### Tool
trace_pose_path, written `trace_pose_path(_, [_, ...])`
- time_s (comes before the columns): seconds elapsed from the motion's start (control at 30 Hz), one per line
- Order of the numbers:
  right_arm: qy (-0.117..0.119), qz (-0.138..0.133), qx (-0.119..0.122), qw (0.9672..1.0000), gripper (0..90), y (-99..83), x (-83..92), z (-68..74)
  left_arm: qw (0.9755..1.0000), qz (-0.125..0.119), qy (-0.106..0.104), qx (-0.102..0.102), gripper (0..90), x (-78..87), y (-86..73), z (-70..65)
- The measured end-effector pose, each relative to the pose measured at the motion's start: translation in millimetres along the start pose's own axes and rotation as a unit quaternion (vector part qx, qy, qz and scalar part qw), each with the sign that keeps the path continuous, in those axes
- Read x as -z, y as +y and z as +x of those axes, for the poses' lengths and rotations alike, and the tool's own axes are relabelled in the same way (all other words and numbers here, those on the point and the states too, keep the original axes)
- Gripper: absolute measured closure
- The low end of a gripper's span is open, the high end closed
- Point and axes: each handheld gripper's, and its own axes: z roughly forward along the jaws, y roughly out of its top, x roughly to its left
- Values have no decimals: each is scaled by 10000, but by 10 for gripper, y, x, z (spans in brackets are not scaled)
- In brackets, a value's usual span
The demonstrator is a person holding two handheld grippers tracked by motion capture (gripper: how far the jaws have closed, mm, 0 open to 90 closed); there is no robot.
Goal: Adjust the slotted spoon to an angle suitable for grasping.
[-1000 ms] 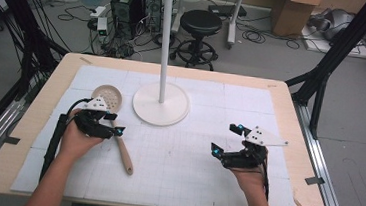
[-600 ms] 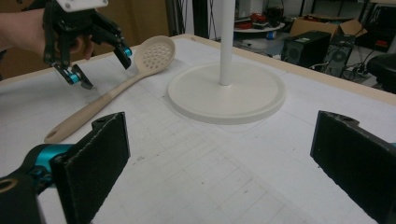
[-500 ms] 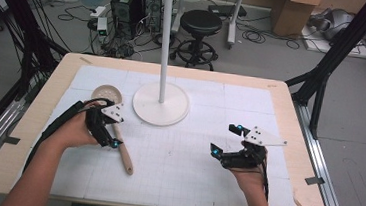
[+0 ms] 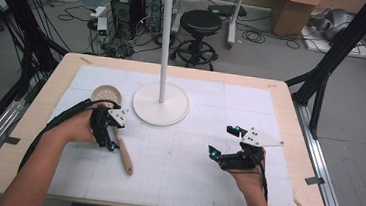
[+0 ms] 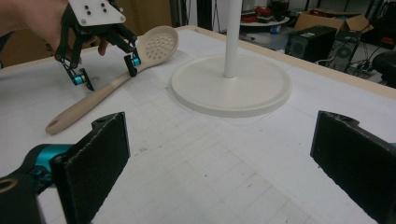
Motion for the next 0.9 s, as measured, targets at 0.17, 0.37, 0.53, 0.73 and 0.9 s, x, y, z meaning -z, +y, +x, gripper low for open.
trace_pose_path(0.17, [34,67,14,10000,32,-12,-20,4,9986,151,-13,-509,224,-46,-40,61])
trace_pose_path(0.37, [44,128,72,9999,32,-19,-51,10,9947,642,-177,-786,413,-41,109,3])
trace_pose_path(0.53, [26,103,40,9999,32,-15,-30,10,9936,911,-286,-605,620,-12,166,-124])
trace_pose_path(0.73, [27,88,48,9999,32,-14,-29,8,9936,985,-357,-422,753,-21,207,-222])
trace_pose_path(0.9, [30,72,39,10000,32,-13,-22,4,9951,885,-359,-266,757,-16,184,-226])
